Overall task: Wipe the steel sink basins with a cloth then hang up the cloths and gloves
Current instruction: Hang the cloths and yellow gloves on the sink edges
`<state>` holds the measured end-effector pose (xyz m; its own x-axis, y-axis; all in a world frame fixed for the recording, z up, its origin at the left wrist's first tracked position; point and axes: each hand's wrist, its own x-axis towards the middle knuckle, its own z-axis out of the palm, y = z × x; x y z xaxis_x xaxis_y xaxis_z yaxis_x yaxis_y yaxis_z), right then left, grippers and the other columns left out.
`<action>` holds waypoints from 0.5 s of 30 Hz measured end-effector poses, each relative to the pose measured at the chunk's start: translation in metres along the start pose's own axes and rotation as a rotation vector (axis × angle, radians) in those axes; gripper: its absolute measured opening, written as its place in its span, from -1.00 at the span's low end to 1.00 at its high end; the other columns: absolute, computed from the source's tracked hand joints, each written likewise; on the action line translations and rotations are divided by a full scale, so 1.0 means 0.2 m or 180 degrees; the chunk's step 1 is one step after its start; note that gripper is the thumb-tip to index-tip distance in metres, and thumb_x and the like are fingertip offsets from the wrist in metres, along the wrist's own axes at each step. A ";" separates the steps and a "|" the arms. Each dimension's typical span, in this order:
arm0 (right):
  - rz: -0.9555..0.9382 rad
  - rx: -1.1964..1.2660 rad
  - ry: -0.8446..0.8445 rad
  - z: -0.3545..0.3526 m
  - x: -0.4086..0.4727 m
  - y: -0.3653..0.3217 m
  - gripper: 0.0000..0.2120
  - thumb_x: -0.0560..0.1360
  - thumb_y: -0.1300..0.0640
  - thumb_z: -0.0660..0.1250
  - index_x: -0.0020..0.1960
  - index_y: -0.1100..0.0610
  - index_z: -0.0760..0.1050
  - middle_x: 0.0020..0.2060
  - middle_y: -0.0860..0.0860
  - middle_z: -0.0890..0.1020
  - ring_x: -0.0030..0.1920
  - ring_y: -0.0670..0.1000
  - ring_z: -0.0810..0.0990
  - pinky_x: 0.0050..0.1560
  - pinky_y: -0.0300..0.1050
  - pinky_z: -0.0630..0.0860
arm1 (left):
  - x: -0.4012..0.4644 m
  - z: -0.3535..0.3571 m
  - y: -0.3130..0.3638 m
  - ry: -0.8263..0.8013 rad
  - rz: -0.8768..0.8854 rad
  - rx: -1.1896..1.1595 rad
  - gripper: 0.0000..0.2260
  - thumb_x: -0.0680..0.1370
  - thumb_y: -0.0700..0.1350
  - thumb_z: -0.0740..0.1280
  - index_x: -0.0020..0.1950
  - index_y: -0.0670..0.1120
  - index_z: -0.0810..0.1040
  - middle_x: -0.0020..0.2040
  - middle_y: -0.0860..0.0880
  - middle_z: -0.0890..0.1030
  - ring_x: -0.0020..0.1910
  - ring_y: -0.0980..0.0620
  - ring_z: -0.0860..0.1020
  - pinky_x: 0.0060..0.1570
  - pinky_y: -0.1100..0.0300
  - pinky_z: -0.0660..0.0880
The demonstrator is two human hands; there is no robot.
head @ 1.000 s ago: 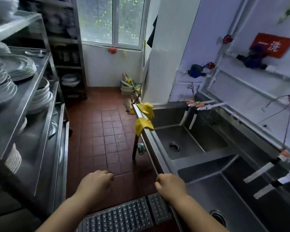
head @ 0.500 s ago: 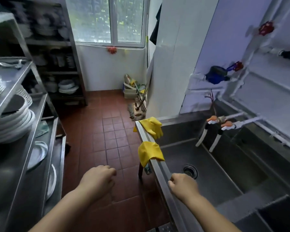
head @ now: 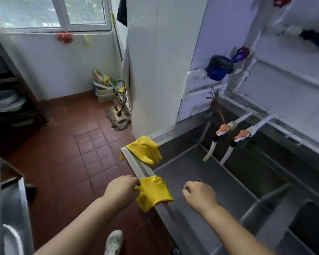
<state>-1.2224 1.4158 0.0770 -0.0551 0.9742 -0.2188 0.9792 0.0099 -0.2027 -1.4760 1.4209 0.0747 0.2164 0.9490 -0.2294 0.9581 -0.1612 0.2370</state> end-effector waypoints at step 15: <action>0.1795 0.0207 -0.0008 0.06 0.16 -0.23 -0.78 0.55 0.00 0.14 0.00 0.00 0.55 -0.04 -0.03 0.65 -0.01 0.06 0.58 -0.13 -0.13 0.44 | 0.74 0.20 -0.06 -0.0904 0.0552 -0.0124 -0.87 0.51 -0.04 0.20 -0.06 -0.05 0.49 -0.02 -0.03 0.57 0.01 -0.09 0.56 -0.22 0.11 0.40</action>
<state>-1.2719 1.4445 0.0683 0.4724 0.8242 -0.3123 0.8432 -0.5258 -0.1122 -1.4481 1.5522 0.0011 0.4247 0.7940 -0.4350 0.8956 -0.2981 0.3303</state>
